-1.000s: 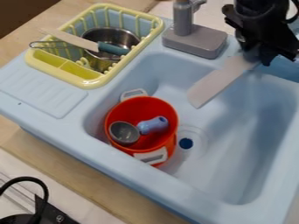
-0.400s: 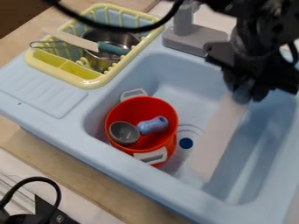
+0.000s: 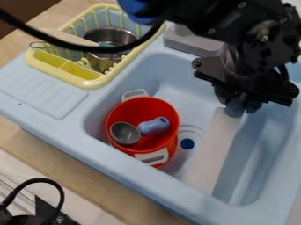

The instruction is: Put the bigger knife on the right side of the sink

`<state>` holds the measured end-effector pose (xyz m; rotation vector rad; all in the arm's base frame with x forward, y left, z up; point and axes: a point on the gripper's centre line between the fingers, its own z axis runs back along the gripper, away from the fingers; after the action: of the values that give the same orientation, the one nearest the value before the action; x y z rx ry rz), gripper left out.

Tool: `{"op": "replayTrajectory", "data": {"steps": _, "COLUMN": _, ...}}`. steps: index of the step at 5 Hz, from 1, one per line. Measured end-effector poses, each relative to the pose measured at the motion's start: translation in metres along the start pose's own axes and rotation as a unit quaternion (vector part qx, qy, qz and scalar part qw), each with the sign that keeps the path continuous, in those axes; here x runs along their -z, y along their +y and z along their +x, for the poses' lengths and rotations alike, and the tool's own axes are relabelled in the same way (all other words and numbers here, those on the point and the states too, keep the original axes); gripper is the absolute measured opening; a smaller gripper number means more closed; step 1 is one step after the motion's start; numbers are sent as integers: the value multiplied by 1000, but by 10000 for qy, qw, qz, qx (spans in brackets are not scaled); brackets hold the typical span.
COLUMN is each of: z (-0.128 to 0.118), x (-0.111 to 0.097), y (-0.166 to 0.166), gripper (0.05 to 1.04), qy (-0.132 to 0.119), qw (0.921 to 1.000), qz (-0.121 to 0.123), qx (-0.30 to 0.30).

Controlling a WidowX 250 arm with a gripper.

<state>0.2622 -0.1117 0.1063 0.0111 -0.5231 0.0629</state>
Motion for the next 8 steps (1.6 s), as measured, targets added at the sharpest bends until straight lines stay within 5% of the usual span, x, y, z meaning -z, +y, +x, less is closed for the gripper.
{"op": "replayTrajectory", "data": {"steps": 2, "z": -6, "x": 1, "y": 3, "gripper": 363, "qy": -197, "qw": 9989, "qz": 47, "qx": -419}}
{"op": "replayTrajectory", "data": {"steps": 4, "z": -8, "x": 8, "y": -5, "gripper": 363, "qy": -918, "qw": 9917, "qz": 121, "qx": -892}}
{"op": "replayTrajectory", "data": {"steps": 5, "z": -11, "x": 8, "y": -7, "gripper": 407, "qy": -988, "qw": 9872, "qz": 367, "qx": -1199}}
{"op": "replayTrajectory", "data": {"steps": 7, "z": -17, "x": 6, "y": -5, "gripper": 959, "qy": -809, "qw": 9849, "qz": 447, "qx": -1461}}
{"op": "replayTrajectory", "data": {"steps": 8, "z": -17, "x": 2, "y": -5, "gripper": 997, "qy": -799, "qw": 9835, "qz": 436, "qx": -1564}}
